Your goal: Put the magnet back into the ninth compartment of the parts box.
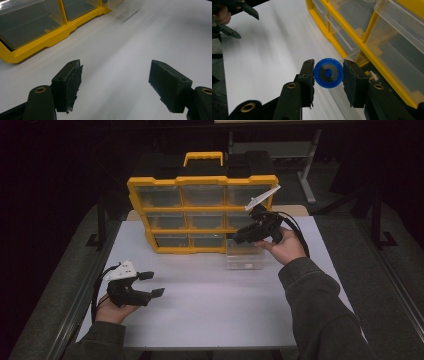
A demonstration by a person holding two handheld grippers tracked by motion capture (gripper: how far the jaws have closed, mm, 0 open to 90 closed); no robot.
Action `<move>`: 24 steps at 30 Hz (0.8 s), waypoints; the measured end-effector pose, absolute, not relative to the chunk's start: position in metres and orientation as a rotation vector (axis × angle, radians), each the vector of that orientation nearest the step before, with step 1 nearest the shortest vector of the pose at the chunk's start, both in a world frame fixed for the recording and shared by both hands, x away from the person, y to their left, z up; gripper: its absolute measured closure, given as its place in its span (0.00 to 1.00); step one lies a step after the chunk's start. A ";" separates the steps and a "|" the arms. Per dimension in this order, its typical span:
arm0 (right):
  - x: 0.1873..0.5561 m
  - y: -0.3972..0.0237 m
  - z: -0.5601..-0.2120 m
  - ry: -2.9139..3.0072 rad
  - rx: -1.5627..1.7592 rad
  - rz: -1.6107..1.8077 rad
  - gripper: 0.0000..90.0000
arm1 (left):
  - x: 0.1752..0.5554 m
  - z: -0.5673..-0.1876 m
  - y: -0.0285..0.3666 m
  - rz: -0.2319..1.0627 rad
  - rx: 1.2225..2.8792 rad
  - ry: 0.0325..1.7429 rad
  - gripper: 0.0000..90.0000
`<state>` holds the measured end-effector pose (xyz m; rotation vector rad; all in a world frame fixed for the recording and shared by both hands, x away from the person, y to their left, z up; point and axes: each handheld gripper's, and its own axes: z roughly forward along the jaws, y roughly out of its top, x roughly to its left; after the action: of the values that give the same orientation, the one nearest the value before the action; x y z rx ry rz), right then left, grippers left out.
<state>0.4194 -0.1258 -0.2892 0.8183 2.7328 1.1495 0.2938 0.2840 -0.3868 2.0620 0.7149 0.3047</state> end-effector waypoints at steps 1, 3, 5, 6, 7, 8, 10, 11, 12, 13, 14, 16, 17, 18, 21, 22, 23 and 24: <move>0.420 -0.127 -0.290 2.729 0.820 1.151 0.68 | 0.294 -0.387 0.284 0.305 2.062 0.715 0.28; 0.421 -0.128 -0.290 2.729 0.826 1.149 0.68 | 0.294 -0.387 0.284 0.305 2.062 0.715 0.28; 0.422 -0.129 -0.290 2.724 0.865 1.161 0.68 | 0.294 -0.387 0.284 0.307 2.063 0.715 0.28; 0.423 -0.130 -0.291 2.721 0.873 1.158 0.68 | 0.294 -0.387 0.284 0.307 2.063 0.715 0.28; 0.424 -0.131 -0.291 2.719 0.875 1.159 0.68 | 0.294 -0.387 0.284 0.306 2.063 0.715 0.28; 0.424 -0.131 -0.291 2.719 0.875 1.159 0.68 | 0.294 -0.387 0.284 0.306 2.063 0.715 0.28; 0.425 -0.133 -0.292 2.713 0.887 1.160 0.68 | 0.294 -0.387 0.284 0.306 2.063 0.715 0.28; 0.425 -0.134 -0.292 2.713 0.895 1.158 0.68 | 0.294 -0.387 0.284 0.306 2.062 0.716 0.28; 0.426 -0.134 -0.293 2.711 0.895 1.161 0.68 | 0.294 -0.387 0.284 0.306 2.063 0.714 0.28; 0.426 -0.135 -0.293 2.711 0.904 1.157 0.68 | 0.294 -0.387 0.284 0.307 2.064 0.714 0.28; 0.427 -0.136 -0.294 2.709 0.907 1.156 0.68 | 0.294 -0.387 0.284 0.306 2.063 0.715 0.28; 0.428 -0.137 -0.294 2.707 0.919 1.152 0.68 | 0.294 -0.387 0.284 0.306 2.062 0.717 0.28; 0.429 -0.138 -0.295 2.704 0.918 1.153 0.68 | 0.294 -0.387 0.284 0.306 2.062 0.717 0.28; 0.429 -0.138 -0.295 2.704 0.918 1.153 0.68 | 0.294 -0.387 0.284 0.305 2.061 0.717 0.28; 0.430 -0.139 -0.296 2.701 0.924 1.148 0.68 | 0.293 -0.387 0.284 0.306 2.056 0.719 0.28; 0.431 -0.139 -0.297 2.700 0.927 1.145 0.68 | 0.293 -0.387 0.284 0.306 2.056 0.719 0.28; 0.431 -0.139 -0.297 2.701 0.932 1.138 0.68 | 0.293 -0.387 0.284 0.307 2.055 0.718 0.28; 0.432 -0.139 -0.298 2.699 0.939 1.132 0.68 | 0.293 -0.387 0.284 0.305 2.055 0.721 0.28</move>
<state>0.4317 -0.1387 -0.2981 0.9387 2.6986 1.1324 0.2933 0.2842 -0.3868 2.0546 0.7208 0.3054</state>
